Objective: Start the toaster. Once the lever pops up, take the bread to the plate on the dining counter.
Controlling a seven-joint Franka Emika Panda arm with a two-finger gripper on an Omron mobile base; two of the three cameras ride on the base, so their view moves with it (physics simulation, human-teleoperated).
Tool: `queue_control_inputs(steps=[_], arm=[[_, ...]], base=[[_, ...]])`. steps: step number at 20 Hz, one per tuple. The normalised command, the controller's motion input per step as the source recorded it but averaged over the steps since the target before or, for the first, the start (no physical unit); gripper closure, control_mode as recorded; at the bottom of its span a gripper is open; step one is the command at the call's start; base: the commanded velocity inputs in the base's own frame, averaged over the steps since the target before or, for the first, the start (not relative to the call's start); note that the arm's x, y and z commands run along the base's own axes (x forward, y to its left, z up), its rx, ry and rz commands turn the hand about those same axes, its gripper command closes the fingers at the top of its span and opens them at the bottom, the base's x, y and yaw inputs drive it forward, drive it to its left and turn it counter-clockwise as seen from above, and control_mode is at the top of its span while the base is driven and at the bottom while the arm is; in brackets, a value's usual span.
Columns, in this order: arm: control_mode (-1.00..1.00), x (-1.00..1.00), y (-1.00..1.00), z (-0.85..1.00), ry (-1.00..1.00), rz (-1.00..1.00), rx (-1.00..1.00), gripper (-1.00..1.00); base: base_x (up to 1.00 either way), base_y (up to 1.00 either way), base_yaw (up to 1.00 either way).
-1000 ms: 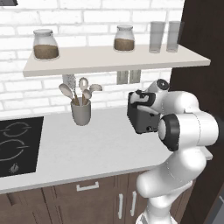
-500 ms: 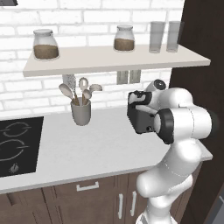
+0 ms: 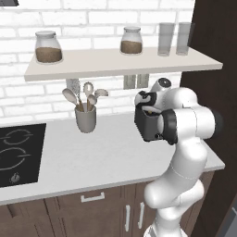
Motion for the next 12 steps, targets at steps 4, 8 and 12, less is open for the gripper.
queue_control_inputs(steps=[4, 8, 12], arm=[[-1.0, 0.07, 0.0, -0.27, 0.06, 0.0, 0.0, -1.0], [-1.0, -0.03, 0.0, -0.24, 0.01, 0.0, 0.0, -1.0], [-1.0, -0.15, 0.0, -0.23, 0.0, 0.0, 0.0, -1.0]], base=[[0.0, 0.0, 0.0], [0.0, 0.0, 0.0], [0.0, 0.0, 0.0]])
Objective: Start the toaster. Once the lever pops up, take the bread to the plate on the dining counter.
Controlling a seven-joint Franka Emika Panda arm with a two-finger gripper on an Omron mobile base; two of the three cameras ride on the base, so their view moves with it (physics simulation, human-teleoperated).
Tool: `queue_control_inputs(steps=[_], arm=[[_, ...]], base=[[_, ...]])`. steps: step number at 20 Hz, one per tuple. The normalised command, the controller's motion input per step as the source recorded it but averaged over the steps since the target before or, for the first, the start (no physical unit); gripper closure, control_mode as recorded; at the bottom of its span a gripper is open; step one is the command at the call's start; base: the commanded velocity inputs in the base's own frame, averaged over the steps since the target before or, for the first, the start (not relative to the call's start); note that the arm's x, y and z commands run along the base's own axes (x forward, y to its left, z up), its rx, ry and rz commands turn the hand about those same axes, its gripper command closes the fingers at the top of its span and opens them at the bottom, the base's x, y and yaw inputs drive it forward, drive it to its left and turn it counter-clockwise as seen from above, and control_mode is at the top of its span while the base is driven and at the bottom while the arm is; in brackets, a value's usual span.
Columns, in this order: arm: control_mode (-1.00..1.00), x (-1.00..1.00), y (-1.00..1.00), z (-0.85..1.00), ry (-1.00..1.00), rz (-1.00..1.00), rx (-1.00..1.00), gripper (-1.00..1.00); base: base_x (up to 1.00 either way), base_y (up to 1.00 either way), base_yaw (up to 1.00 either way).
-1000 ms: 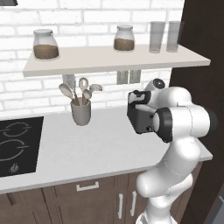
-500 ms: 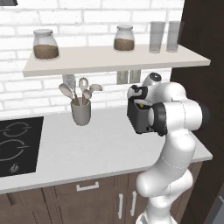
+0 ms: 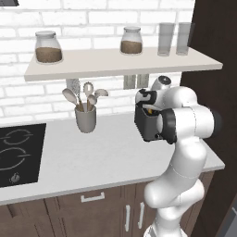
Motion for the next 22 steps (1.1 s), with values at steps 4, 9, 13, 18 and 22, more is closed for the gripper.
queue_control_inputs(steps=[4, 9, 13, 18, 22], arm=[[-1.0, -0.11, 0.01, -0.22, 0.0, 0.0, 0.0, 1.0], [-1.0, -0.13, 0.0, -0.22, 0.0, 0.0, 0.03, 1.0], [-1.0, -0.01, 0.0, -0.2, 0.0, 0.0, 0.04, 1.0], [-1.0, 0.0, 0.0, -0.13, 0.0, 0.0, 0.06, 1.0], [-1.0, -0.01, 0.12, -0.03, 0.0, 0.0, 0.03, 1.0]], base=[[0.0, 0.0, 0.0], [0.0, 0.0, 0.0], [0.0, 0.0, 0.0], [0.0, 0.0, 0.0], [0.0, 0.0, 0.0]])
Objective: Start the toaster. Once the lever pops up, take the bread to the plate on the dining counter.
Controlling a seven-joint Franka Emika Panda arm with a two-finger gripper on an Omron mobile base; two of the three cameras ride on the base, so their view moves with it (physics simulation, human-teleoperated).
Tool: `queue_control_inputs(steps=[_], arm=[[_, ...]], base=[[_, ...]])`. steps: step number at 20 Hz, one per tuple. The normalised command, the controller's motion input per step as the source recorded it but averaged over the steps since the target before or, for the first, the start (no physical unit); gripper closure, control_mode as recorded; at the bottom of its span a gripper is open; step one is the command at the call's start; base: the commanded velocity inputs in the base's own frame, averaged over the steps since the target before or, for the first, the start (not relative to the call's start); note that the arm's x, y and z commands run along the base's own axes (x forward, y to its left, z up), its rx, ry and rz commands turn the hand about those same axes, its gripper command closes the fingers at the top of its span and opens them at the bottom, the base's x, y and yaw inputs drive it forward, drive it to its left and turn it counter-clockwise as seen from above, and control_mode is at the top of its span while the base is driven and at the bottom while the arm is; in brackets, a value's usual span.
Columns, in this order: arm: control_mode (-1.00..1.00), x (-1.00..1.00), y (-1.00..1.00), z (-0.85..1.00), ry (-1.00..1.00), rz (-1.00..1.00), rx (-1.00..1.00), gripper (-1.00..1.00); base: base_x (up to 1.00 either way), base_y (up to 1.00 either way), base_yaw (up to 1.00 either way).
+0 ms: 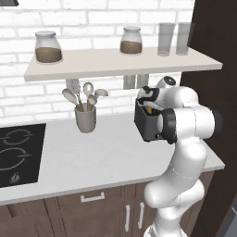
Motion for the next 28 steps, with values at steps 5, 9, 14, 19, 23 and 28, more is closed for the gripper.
queue_control_inputs(steps=[5, 9, 14, 19, 23, 28], arm=[[-1.0, 0.0, 0.45, 0.0, 0.0, 0.0, -0.03, 1.0], [-1.0, 0.0, 0.23, 0.0, 0.0, 0.0, -0.03, 1.0], [-1.0, -0.02, 0.12, 0.0, 0.0, 0.0, -0.01, 1.0], [-1.0, -0.16, 0.21, 0.0, 0.0, 0.0, -0.05, 1.0], [-1.0, -0.18, 0.31, 0.0, 0.0, 0.0, -0.11, 1.0], [-1.0, -0.24, 0.3, 0.0, 0.0, 0.0, -0.1, 1.0]], base=[[0.0, 0.0, 0.0], [0.0, 0.0, 0.0], [0.0, 0.0, 0.0], [0.0, 0.0, 0.0], [0.0, 0.0, 0.0], [0.0, 0.0, 0.0]])
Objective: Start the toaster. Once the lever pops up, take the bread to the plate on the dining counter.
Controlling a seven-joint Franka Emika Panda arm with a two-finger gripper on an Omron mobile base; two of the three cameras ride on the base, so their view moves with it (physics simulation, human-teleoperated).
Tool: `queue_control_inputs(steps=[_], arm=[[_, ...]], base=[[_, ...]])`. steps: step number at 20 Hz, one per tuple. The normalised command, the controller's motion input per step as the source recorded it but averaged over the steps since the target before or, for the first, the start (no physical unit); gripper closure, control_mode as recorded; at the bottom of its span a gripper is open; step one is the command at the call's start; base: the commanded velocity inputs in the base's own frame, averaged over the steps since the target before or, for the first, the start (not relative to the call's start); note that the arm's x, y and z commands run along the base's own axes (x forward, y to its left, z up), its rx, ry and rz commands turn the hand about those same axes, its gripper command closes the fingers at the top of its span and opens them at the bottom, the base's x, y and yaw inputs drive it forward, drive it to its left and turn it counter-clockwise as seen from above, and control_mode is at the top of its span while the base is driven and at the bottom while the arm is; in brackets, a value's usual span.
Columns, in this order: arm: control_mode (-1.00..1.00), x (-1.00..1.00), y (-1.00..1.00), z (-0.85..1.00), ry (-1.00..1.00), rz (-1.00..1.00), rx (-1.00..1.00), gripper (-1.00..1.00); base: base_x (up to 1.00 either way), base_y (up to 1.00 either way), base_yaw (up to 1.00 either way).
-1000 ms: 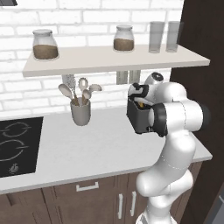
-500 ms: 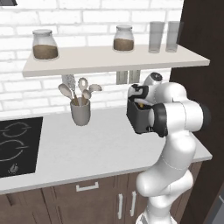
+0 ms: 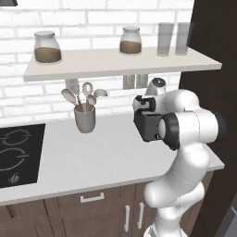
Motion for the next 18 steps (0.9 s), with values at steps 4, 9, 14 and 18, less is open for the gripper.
queue_control_inputs(steps=[4, 9, 14, 18], arm=[[-1.0, -0.17, 0.18, 0.0, 0.0, 0.0, -0.06, 1.0], [-1.0, -0.03, 0.0, 0.15, -0.03, 0.02, 0.01, 1.0], [-1.0, -0.22, 0.0, 0.32, -0.14, 0.04, 0.11, 1.0], [-1.0, -0.22, 0.0, 0.36, -0.22, 0.04, 0.13, 1.0]], base=[[0.0, 0.0, 0.0], [0.0, 0.0, 0.0], [0.0, 0.0, 0.0], [0.0, 0.0, 0.0]])
